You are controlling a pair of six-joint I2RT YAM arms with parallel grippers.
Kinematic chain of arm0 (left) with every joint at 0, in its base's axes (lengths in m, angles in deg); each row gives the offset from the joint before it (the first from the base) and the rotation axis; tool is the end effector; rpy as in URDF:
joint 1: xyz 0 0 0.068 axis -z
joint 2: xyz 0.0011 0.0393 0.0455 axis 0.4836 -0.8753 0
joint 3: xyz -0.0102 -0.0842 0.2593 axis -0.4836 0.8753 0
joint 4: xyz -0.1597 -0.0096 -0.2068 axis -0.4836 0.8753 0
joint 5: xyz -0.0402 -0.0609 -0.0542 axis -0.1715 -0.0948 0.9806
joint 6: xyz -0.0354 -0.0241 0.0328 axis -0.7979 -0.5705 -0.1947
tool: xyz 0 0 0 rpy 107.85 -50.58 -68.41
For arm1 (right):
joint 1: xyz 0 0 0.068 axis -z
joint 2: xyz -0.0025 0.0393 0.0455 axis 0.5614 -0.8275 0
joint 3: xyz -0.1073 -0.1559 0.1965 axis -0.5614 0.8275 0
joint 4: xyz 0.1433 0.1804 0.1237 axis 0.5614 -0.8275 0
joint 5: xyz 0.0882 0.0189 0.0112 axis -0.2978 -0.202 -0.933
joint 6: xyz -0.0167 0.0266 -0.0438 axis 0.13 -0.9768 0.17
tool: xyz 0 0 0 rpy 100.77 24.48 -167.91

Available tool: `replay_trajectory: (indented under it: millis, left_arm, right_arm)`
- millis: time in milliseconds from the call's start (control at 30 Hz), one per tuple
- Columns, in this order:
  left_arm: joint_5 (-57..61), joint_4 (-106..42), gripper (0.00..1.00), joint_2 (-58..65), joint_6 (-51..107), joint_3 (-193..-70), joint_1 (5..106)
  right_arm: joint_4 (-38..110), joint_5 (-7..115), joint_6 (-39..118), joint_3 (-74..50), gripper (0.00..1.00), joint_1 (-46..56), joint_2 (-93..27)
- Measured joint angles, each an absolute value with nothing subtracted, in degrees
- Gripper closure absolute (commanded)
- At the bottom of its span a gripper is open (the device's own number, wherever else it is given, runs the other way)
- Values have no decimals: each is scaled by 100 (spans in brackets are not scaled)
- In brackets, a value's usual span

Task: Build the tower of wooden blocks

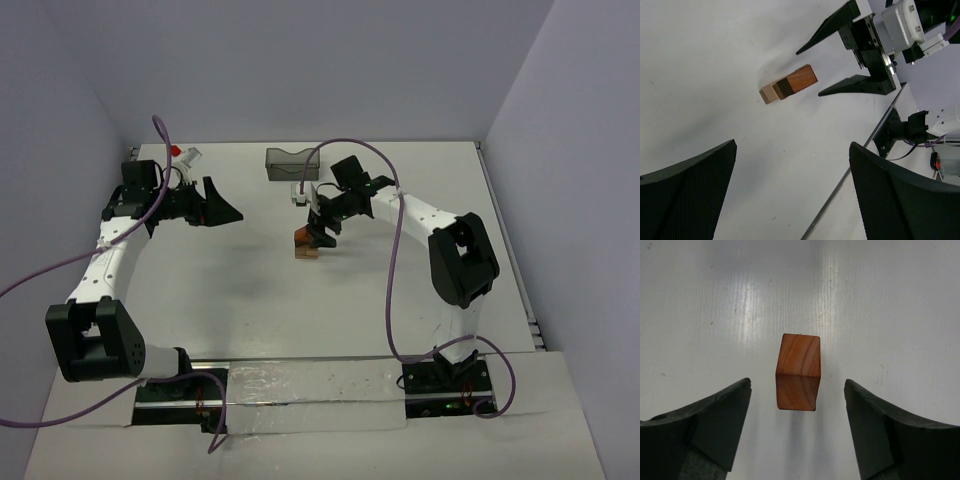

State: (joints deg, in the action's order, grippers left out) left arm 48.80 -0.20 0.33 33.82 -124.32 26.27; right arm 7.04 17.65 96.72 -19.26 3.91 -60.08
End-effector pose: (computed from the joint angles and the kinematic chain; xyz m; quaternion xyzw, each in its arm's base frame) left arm 0.2901 -0.0158 0.3059 0.1234 0.8258 -0.4356 0.3364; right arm 0.3390 0.2265 0.2329 -0.6580 0.6004 0.3040 0.3379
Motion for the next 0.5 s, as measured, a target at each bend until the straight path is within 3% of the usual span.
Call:
replay_trajectory:
  millis: [100,500]
  left_arm:
    - [4821,-22,1,29,3382,-12432,2627]
    - [3823,-1,1,51,3378,-12499,2692]
  right_arm:
    - [708,1757,9643,-1926,1,391,-6008]
    - [760,1971,8443,-2425,0,397,-5434]
